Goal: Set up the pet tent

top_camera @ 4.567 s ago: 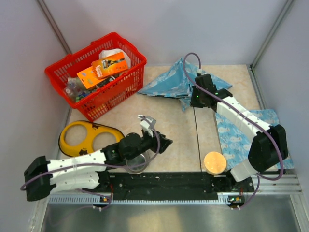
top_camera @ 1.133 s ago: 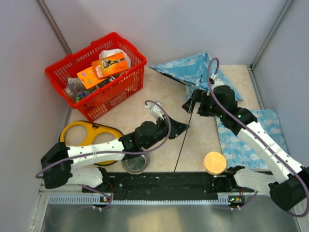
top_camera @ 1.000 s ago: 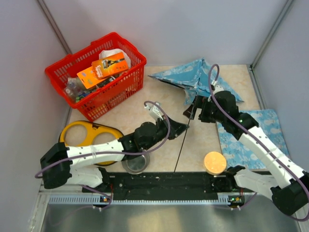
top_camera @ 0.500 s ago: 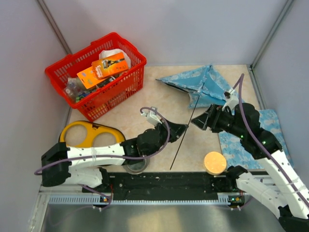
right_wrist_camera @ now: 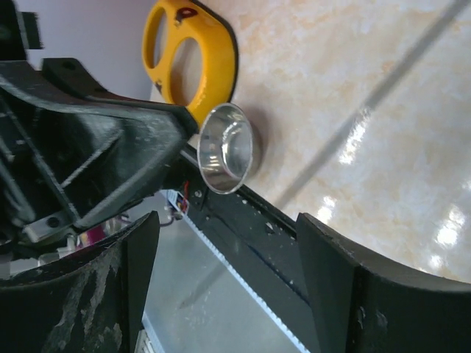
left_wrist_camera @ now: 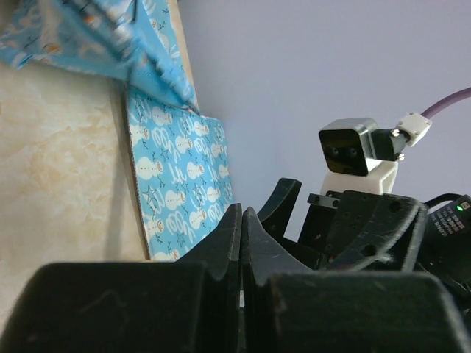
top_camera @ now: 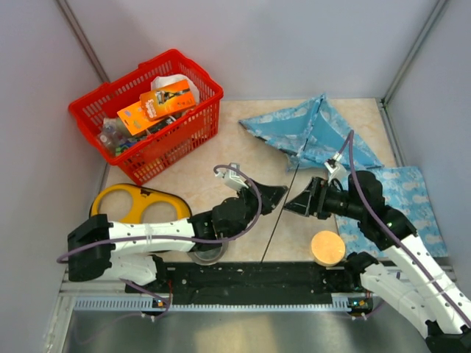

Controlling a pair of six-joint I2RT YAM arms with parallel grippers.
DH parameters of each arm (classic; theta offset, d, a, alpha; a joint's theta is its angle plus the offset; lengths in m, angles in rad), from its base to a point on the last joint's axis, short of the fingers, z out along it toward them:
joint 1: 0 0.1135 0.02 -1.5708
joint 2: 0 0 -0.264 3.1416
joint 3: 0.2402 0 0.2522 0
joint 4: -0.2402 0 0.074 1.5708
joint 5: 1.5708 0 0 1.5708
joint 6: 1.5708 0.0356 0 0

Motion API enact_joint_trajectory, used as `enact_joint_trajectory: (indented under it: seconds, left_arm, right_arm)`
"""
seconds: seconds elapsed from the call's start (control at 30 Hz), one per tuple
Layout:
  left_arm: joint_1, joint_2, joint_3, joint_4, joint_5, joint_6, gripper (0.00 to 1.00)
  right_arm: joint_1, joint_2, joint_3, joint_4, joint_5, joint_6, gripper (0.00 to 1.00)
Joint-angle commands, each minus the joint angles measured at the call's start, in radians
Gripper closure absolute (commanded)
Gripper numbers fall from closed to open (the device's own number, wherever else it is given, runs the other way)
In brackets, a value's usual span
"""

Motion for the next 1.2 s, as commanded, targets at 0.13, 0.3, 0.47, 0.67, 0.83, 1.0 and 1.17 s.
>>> enact_joint_trajectory:
  seconds: [0.13,0.3,0.47,0.67,0.83,1.0,1.17]
  left_arm:
    - [-0.002,0.012,0.016,0.104,0.045,0.096,1.00]
    - [-0.002,-0.046,-0.022,0.023,-0.065,0.190,1.00]
    - [-0.001,-0.152,-0.074,-0.143,-0.276,0.297,0.97]
    - [0.002,-0.239,-0.058,-0.290,-0.328,0.481,0.69]
    - [0.028,-0.266,-0.024,-0.404,-0.316,0.504,0.48]
    - [0.079,-0.304,-0.065,-0.396,-0.224,0.475,0.33]
    - [0.140,-0.338,-0.094,-0.372,-0.115,0.477,0.03]
  right_arm:
    - [0.012,-0.092,-0.110,0.271,-0.064,0.208,0.20]
    - [0.010,-0.097,-0.144,0.159,0.017,0.151,0.21]
    - [0.043,-0.080,-0.217,0.105,0.140,0.117,0.28]
    - [0.295,0.079,-0.297,0.196,0.405,0.142,0.26]
    - [0.464,0.242,-0.300,0.277,0.603,0.199,0.25]
    - [0.536,0.296,-0.382,0.465,0.611,0.269,0.28]
    - [0.589,0.400,-0.417,0.622,0.590,0.300,0.37]
